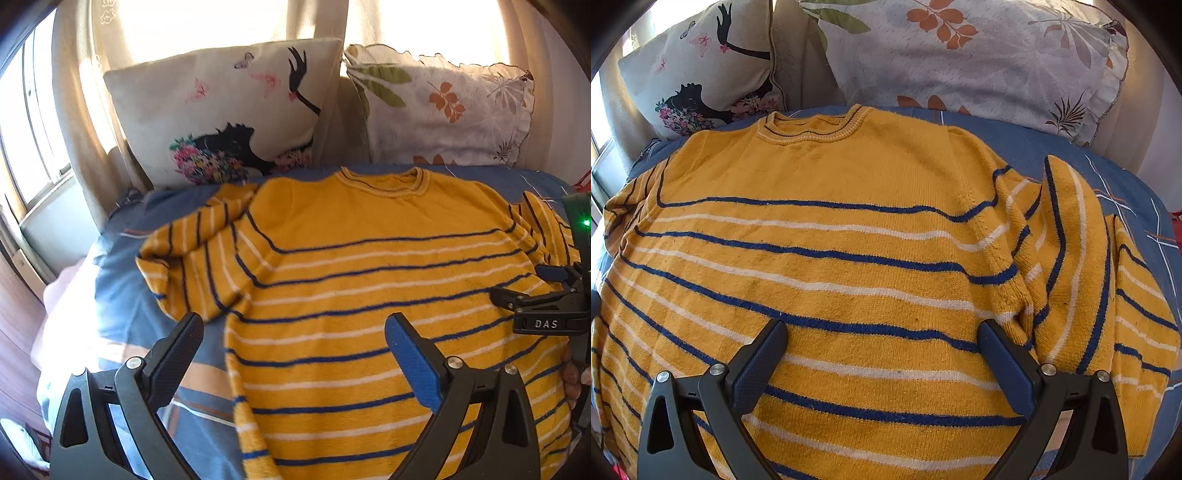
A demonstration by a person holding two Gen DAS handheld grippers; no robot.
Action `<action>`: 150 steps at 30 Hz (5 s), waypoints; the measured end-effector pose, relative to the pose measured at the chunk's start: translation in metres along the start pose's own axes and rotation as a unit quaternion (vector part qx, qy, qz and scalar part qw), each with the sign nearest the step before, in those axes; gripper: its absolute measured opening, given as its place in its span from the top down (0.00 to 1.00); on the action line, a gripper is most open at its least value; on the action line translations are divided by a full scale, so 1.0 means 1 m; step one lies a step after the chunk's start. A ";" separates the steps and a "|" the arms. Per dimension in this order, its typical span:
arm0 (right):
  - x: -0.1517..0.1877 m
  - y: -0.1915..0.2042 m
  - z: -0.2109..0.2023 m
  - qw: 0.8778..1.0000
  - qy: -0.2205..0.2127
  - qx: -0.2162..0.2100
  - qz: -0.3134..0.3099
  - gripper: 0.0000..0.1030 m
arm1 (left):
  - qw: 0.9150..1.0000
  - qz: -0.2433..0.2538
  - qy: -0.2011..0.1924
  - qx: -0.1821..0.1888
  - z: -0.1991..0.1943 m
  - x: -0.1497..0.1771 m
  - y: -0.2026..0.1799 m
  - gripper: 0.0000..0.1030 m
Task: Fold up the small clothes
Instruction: 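Move the left tool toward the sleeve folded over the sweater body, then grasp the folded sleeve with the left tool and pull it out flat, then move the right tool toward the other sleeve cuff, then grasp the sleeve cuff with the right tool and lay it out flat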
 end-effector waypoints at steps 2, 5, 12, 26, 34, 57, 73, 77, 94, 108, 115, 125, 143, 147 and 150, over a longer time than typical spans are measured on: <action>-0.001 -0.001 0.000 1.000 -0.001 -0.004 0.002 0.00 | 1.000 0.005 0.001 -0.019 0.008 -0.007 0.023 0.04; -0.001 -0.001 0.000 1.000 -0.002 -0.002 -0.001 0.00 | 0.999 0.008 -0.006 -0.032 0.030 -0.021 0.063 0.04; 0.000 0.001 0.000 1.000 -0.003 0.001 -0.003 0.00 | 0.999 0.005 0.040 -0.005 0.123 -0.047 0.131 0.04; 0.001 0.004 -0.001 1.000 -0.005 0.004 -0.004 0.00 | 0.992 0.009 0.114 0.055 0.209 -0.058 0.142 0.89; 0.001 0.004 -0.001 1.000 -0.005 0.004 -0.004 0.00 | 0.985 -0.128 0.092 -0.064 0.138 -0.021 0.220 0.89; 0.021 -0.018 -0.088 0.989 -0.126 -0.039 0.065 0.00 | 0.992 -0.094 -0.029 -0.080 -0.047 0.004 0.029 0.17; 0.045 -0.017 -0.113 0.991 -0.119 -0.033 0.056 0.00 | 0.999 -0.033 -0.002 0.021 -0.035 0.020 -0.071 0.17; 0.048 -0.011 -0.106 0.992 -0.111 -0.034 0.048 0.00 | 0.999 -0.037 0.004 0.021 -0.032 0.023 -0.073 0.17; 0.050 -0.023 -0.091 0.993 -0.095 -0.026 0.066 0.00 | 0.998 -0.049 0.017 0.041 -0.022 0.031 -0.074 0.17; 0.053 -0.016 -0.090 0.994 -0.095 -0.022 0.055 0.00 | 0.997 -0.057 0.015 0.052 -0.022 0.032 -0.075 0.17; 0.054 -0.015 -0.088 0.994 -0.095 -0.023 0.053 0.00 | 0.996 -0.067 0.013 0.061 -0.024 0.032 -0.073 0.17; 0.036 -0.108 -0.130 0.983 -0.155 0.064 0.078 0.00 | 0.994 -0.081 -0.002 0.076 -0.026 0.036 -0.065 0.17; -0.021 -0.224 -0.114 0.978 -0.131 0.118 0.110 0.88 | 0.993 -0.100 -0.009 0.054 -0.027 0.037 -0.035 0.17; -0.081 -0.294 -0.150 0.945 -0.182 0.196 0.187 0.88 | 0.992 -0.122 -0.009 0.029 -0.027 0.040 -0.011 0.17; -0.112 -0.334 -0.150 0.917 -0.187 0.287 0.204 0.87 | 0.990 -0.138 -0.002 0.017 -0.023 0.044 0.007 0.17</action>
Point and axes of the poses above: each gripper's, at about its wrist camera, not at the fingertips, and z roughly the way its jaws point, y to its left, x to its underside, the point moved 2 cm from there along z, roughly the way its jaws point, and after that the axes turned 15 degrees about z, right-handed, at the moved point
